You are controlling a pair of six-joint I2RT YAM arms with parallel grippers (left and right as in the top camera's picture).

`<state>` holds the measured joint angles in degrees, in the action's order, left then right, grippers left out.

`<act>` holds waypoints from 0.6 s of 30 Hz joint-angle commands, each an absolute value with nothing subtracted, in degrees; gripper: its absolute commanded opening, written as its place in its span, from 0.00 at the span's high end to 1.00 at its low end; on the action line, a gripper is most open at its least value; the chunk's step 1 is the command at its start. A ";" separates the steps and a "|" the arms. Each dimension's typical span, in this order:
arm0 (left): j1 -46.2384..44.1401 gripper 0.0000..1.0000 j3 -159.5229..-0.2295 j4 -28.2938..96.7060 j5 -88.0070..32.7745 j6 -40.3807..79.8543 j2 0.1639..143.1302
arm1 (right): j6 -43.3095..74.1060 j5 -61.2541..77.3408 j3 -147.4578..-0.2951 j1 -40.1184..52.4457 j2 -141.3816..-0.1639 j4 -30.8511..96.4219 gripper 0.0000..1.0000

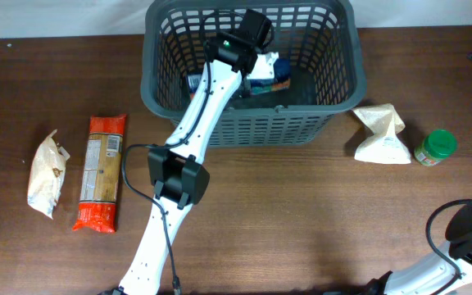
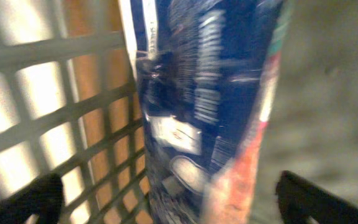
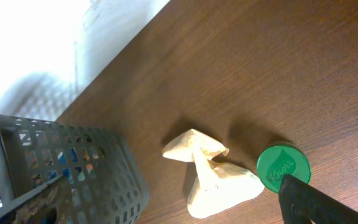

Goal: Pack container
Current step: 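Carry the blue box into the basket and release it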

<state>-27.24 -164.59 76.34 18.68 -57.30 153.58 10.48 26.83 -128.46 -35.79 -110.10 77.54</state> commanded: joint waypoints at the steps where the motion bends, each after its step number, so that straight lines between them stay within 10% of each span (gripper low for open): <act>1: -27.20 0.01 -165.05 75.83 16.01 -45.15 140.44 | 10.39 26.26 -128.79 -35.64 -109.91 77.36 0.01; 10: -24.25 0.01 -165.05 83.72 16.56 -27.40 113.71 | 10.39 26.26 -128.79 -35.64 -109.91 77.36 0.01; 18: 0.95 0.00 -158.71 96.68 10.07 -7.14 109.49 | 10.39 26.26 -128.79 -35.64 -109.91 77.36 0.01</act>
